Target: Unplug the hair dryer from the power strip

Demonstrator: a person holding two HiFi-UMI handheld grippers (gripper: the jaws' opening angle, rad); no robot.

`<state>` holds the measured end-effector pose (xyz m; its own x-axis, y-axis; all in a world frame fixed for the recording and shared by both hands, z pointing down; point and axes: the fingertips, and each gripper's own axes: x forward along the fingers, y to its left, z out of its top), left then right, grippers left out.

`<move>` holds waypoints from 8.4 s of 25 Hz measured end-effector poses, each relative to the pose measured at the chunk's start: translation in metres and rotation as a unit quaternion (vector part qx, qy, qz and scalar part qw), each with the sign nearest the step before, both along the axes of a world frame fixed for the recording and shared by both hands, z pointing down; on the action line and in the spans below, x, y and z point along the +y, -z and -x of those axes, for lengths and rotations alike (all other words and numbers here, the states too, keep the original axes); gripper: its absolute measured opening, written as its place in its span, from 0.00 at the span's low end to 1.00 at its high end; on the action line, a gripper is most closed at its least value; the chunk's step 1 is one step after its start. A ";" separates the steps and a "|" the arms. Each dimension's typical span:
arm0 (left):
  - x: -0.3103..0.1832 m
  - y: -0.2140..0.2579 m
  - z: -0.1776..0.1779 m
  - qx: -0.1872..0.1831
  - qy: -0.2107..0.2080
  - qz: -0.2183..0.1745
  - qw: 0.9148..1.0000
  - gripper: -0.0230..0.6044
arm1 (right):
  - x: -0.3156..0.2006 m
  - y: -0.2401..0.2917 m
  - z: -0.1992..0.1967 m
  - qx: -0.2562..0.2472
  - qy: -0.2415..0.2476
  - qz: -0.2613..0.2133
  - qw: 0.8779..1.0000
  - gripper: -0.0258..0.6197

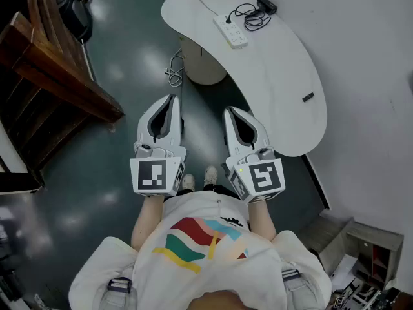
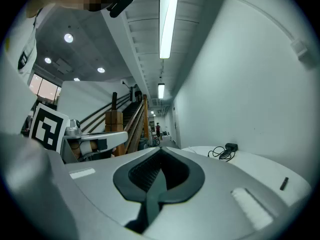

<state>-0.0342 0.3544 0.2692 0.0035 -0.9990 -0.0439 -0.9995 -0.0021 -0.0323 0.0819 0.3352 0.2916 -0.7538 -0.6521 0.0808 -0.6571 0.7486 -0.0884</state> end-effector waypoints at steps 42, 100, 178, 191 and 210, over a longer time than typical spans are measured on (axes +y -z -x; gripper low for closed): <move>-0.193 -0.011 0.030 0.017 -0.013 -0.045 0.999 0.03 | -0.170 0.008 0.019 -0.011 0.020 -0.035 0.999 0.06; -0.546 -0.197 0.038 -0.089 -0.364 0.261 0.890 0.54 | -0.475 -0.022 0.089 -0.007 -0.108 0.050 0.993 0.06; -0.560 -0.311 0.011 -0.207 -0.409 0.461 0.760 0.53 | -0.568 -0.200 0.142 0.084 0.023 0.045 0.995 0.13; -0.561 -0.304 0.007 -0.192 -0.402 0.456 0.770 0.51 | -0.578 -0.083 0.128 -0.041 0.031 -0.014 0.999 0.14; -0.564 -0.306 0.010 -0.212 -0.387 0.480 0.758 0.52 | -0.549 -0.095 0.096 0.018 0.016 0.007 1.000 0.14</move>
<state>-0.0443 -0.2094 0.5754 0.4158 -0.2620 0.8709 -0.5869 -0.8088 0.0369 -0.0143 -0.2141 0.3867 -0.7703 -0.6267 0.1178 -0.6362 0.7678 -0.0754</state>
